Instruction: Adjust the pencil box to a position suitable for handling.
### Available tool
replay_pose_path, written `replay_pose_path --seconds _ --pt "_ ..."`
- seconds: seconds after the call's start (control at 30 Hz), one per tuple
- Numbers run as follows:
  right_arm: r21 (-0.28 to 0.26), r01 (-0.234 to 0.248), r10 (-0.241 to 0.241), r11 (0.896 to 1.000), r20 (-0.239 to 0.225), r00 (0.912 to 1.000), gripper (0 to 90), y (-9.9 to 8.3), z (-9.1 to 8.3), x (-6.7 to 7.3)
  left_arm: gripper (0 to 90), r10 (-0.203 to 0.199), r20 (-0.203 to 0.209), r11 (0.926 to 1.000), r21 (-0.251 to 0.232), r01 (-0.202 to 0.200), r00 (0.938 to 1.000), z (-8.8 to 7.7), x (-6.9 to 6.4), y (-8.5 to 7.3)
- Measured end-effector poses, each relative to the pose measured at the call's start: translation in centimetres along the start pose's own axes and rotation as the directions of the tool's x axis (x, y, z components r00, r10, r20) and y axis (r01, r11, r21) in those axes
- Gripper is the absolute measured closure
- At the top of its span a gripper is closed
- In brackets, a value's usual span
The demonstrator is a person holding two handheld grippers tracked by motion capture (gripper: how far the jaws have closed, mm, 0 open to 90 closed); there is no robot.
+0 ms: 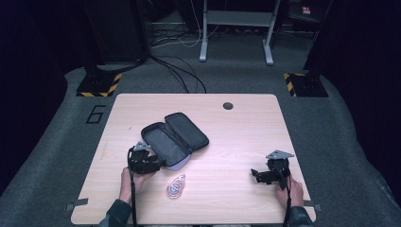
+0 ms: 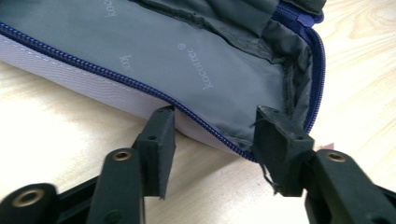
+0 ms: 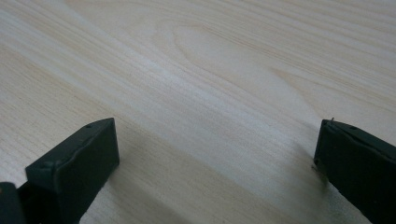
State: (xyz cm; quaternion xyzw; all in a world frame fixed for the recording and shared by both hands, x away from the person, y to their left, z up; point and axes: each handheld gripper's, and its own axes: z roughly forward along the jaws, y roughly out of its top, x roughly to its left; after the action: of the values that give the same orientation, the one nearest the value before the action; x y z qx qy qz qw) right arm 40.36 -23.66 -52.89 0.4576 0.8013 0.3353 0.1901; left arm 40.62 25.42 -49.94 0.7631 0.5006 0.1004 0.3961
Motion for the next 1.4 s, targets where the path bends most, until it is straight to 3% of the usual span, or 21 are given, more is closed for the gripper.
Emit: replay_pose_path --seconds 0.1,0.23,0.27,0.43,0.63,0.8,0.83,1.13,1.23,1.27,1.33,1.4 --pt "0.0 0.0 0.0 1.0 0.0 1.0 0.0 0.0 0.0 0.0 45.5 0.002 0.002 1.0 0.001 -0.002 1.0 -0.2 0.0 -0.1" --pt "0.0 0.0 0.0 1.0 0.0 1.0 0.0 0.0 0.0 0.0 41.8 -0.029 -0.006 0.9995 -0.012 0.029 0.9996 -0.6 -0.4 -0.8" --pt "0.0 0.001 -0.001 1.0 0.0 1.0 0.0 0.0 0.0 0.0 41.8 -0.003 -0.001 1.0 0.0 0.003 1.0 -0.8 -0.5 -0.9" --pt "0.0 0.001 -0.001 1.0 -0.001 1.0 0.0 0.0 0.0 0.0 37.1 0.009 -0.015 0.9997 -0.022 -0.009 0.9998 -1.4 -1.1 -1.0" --pt "0.0 0.002 -0.002 1.0 -0.001 1.0 0.0 0.0 0.0 0.0 25.7 0.025 0.0 0.9992 -0.032 -0.025 0.9997 -1.9 -1.5 -1.2" --pt "0.0 0.002 -0.002 1.0 -0.001 1.0 0.0 0.0 0.0 0.0 22.6 0.053 0.031 0.9984 -0.022 -0.052 0.9981 -2.2 -2.1 -1.6" --pt "0.0 0.001 -0.001 1.0 -0.001 1.0 0.0 0.0 0.0 0.0 22.6 0.06 0.055 0.9982 0.001 -0.06 0.9967 -2.3 -2.3 -1.6" --pt "0.0 0.001 -0.001 1.0 -0.001 1.0 0.0 0.0 0.0 0.0 22.7 0.083 0.13 0.996 0.022 -0.087 0.988 -0.6 -3.8 -0.8" --pt "0.0 0.001 -0.001 1.0 -0.001 1.0 0.0 0.0 0.0 0.0 22.7 0.09 0.133 0.9957 0.009 -0.092 0.9871 -0.1 -4.2 -0.5" --pt "0.0 0.001 -0.001 1.0 -0.001 1.0 0.0 0.0 0.0 0.0 22.4 0.097 0.161 0.9947 0.017 -0.101 0.9822 0.3 -4.4 -0.1" --pt "0.0 0.001 -0.001 1.0 -0.001 1.0 0.0 0.0 0.0 0.0 22.2 0.098 0.16 0.9948 0.01 -0.101 0.9822 0.7 -4.7 0.1" --pt "-0.001 0.003 -0.003 1.0 -0.001 1.0 0.0 0.0 0.0 0.0 21.9 0.113 0.179 0.9929 0.016 -0.118 0.9773 1.4 -5.2 0.7"
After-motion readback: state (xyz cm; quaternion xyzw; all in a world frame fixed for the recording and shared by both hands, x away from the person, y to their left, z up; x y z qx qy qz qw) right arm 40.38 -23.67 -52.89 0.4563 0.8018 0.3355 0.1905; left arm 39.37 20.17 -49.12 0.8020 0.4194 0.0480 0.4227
